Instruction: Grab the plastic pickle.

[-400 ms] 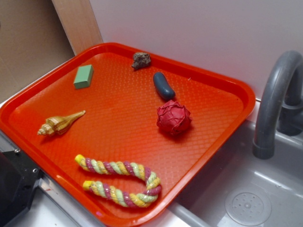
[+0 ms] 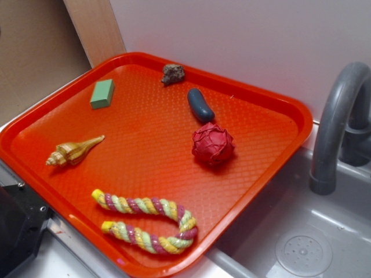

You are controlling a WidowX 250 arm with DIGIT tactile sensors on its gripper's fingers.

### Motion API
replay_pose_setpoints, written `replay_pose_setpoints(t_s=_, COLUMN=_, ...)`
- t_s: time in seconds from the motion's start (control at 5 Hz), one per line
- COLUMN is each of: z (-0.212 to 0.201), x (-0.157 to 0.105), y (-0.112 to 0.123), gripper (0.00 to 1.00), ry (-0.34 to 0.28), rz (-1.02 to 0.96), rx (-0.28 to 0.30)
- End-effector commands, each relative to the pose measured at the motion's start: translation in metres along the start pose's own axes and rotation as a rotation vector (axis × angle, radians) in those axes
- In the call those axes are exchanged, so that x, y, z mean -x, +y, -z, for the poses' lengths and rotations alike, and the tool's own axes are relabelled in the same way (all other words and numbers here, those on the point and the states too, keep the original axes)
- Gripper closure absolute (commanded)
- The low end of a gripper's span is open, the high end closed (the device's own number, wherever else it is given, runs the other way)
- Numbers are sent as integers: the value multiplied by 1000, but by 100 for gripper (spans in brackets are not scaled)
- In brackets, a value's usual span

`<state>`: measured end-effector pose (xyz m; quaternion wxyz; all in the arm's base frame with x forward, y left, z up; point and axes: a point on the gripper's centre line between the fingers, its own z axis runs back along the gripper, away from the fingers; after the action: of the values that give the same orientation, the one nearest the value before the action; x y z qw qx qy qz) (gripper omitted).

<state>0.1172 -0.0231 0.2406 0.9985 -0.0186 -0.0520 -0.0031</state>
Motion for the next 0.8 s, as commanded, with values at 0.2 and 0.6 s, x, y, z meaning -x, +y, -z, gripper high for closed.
replay_pose_setpoints(t_s=0.2, z=22, x=-54, y=-19, gripper=0, ry=-103, rz=-246, rx=45)
replay_pose_setpoints(t_s=0.6, z=71, x=-95, y=-35, gripper=0, ry=-219, rz=-504, rx=45)
